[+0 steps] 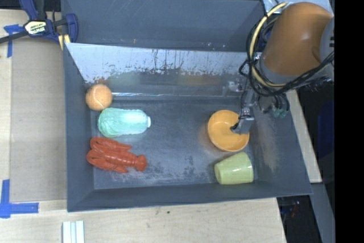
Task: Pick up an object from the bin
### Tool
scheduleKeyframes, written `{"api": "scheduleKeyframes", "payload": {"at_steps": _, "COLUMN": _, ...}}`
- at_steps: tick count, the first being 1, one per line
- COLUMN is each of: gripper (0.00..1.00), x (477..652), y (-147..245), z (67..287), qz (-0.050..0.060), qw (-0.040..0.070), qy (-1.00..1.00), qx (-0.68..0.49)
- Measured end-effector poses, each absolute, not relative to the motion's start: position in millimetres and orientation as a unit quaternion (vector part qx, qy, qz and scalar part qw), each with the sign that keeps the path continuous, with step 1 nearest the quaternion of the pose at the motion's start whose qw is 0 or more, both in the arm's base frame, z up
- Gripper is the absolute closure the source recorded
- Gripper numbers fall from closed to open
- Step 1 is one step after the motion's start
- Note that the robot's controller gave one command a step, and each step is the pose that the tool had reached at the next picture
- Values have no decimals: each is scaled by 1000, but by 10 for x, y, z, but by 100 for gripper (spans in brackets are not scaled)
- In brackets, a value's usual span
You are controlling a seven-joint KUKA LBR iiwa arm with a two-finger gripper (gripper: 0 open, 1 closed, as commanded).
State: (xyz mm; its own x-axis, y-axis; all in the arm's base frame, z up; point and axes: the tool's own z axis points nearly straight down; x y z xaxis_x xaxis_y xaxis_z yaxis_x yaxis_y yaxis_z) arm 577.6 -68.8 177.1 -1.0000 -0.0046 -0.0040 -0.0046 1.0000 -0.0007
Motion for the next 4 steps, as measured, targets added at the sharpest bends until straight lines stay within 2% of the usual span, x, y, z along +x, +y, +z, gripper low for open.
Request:
{"api": "scheduleKeyframes", "payload": {"at_steps": 1, "gripper": 0, "x": 5911, "y": -627, "z": 1004, "qz": 0, "qw": 3, "qy": 994, "qx": -112}}
{"api": "scheduleKeyframes", "payload": {"at_steps": 2, "gripper": 0, "x": 5903, "y": -632, "z": 944, "qz": -1, "qw": 3, "qy": 993, "qx": -115}}
{"api": "scheduleKeyframes", "payload": {"at_steps": 3, "gripper": 0, "x": 5922, "y": -608, "z": 1953, "qz": -1, "qw": 3, "qy": 991, "qx": -134}}
{"api": "scheduleKeyframes", "payload": {"at_steps": 4, "gripper": 0, "x": 5765, "y": -592, "z": 1140, "qz": 2, "qw": -4, "qy": 994, "qx": -113}}
